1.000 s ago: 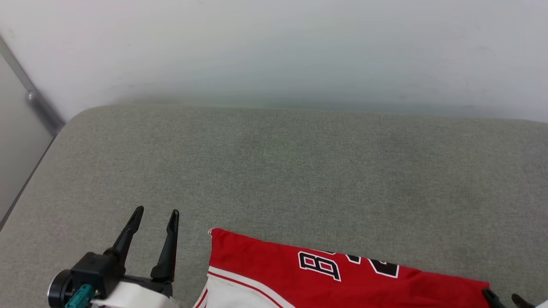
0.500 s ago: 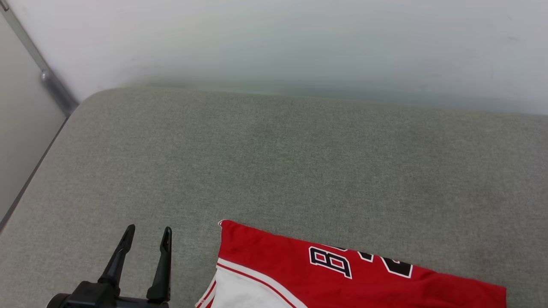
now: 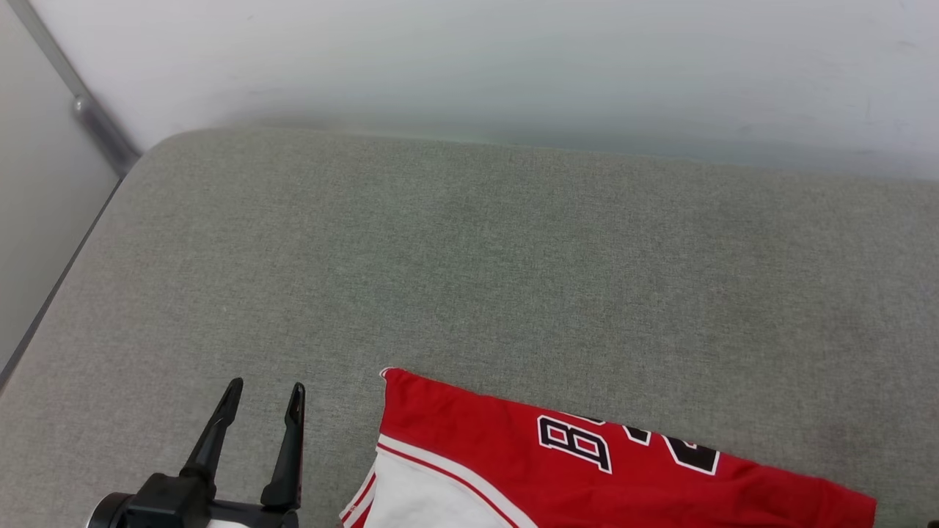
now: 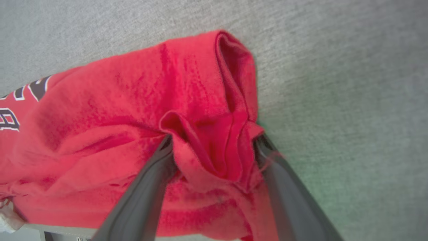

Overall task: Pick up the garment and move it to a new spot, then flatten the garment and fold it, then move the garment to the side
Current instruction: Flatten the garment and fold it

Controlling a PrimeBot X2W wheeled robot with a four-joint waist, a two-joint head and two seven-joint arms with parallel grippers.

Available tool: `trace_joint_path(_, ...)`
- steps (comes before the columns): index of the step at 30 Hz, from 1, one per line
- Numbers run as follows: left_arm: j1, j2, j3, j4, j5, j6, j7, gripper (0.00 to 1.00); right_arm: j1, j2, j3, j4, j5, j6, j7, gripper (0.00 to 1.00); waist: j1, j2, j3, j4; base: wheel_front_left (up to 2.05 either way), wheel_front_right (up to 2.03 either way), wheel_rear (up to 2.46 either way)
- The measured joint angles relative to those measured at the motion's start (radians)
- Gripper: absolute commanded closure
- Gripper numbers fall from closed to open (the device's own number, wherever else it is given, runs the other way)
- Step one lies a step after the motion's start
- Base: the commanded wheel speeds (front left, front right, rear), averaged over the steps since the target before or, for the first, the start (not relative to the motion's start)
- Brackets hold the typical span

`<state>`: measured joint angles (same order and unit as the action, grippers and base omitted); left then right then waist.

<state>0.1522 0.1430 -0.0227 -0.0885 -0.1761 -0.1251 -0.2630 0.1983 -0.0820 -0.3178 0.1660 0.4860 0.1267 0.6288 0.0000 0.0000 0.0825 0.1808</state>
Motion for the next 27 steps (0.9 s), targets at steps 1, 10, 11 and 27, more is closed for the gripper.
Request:
trace_joint_path(1,-0.001,0.0,0.002,0.001,0.002,-0.001,0.0,0.0,0.0,-0.002,0.013,0.004,0.009,-0.003,-0.006,0.0,0.0,0.0,0.001,0.001,0.0,0.0,0.0)
trace_joint_path(10,-0.008,0.008,0.002,0.005,0.005,-0.004,0.0,0.0,-0.021,-0.013,0.103,0.058,0.056,-0.005,-0.086,0.81,0.0,0.0,-0.002,-0.002,0.0,0.0,0.0)
trace_joint_path(11,-0.008,0.01,0.0,0.007,0.005,-0.004,0.0,0.0,-0.024,-0.012,0.105,0.064,0.06,-0.005,-0.097,1.0,-0.0001,0.0,-0.006,-0.003,0.0,0.0,0.0)
trace_joint_path(27,0.003,0.02,-0.001,-0.002,0.003,-0.004,0.0,0.0,-0.077,-0.07,-0.106,0.043,-0.056,0.005,-0.135,1.0,0.0,0.0,-0.035,-0.048,0.0,0.0,0.0)
